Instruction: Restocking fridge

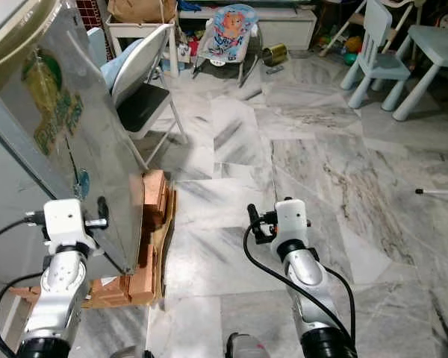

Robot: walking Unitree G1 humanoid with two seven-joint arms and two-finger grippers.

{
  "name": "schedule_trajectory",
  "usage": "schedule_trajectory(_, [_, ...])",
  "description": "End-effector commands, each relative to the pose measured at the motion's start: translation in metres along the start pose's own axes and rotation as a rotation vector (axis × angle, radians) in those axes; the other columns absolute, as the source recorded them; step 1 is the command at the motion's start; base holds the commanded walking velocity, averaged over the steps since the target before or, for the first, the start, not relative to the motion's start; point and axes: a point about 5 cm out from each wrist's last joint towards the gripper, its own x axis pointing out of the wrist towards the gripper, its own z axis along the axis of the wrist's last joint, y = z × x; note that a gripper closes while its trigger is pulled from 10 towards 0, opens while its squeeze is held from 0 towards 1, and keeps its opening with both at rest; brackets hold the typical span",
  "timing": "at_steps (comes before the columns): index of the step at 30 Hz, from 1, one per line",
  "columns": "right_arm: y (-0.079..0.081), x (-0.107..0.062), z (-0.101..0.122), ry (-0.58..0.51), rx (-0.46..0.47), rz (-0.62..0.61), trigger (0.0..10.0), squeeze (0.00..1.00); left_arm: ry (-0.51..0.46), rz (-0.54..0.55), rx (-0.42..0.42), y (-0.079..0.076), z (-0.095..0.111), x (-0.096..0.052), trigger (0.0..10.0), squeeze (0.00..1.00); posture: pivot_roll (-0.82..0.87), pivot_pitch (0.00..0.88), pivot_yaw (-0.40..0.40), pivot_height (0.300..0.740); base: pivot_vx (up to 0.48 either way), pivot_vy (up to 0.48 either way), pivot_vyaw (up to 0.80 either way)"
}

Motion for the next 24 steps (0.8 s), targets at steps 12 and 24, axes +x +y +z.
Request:
schedule_trajectory(12, [0.005, -0.006, 0.001, 0.012, 0.041, 0.052, 10.0, 0.00, -0.020, 0.106, 0.020, 0.015, 0.009, 0.022, 10.0, 0.00, -0.09, 0.078, 0.004, 0.740, 0.000, 0.000, 0.00])
schedule_trajectory(24, [0.006, -0.005, 0.002, 0.017, 0.016, 0.066, 10.0, 0.00, -0.020, 0.081, -0.007, 0.010, 0.006, 0.020, 10.0, 0.00, -0.08, 0.087, 0.002, 0.740, 0.000, 0.000, 0.27])
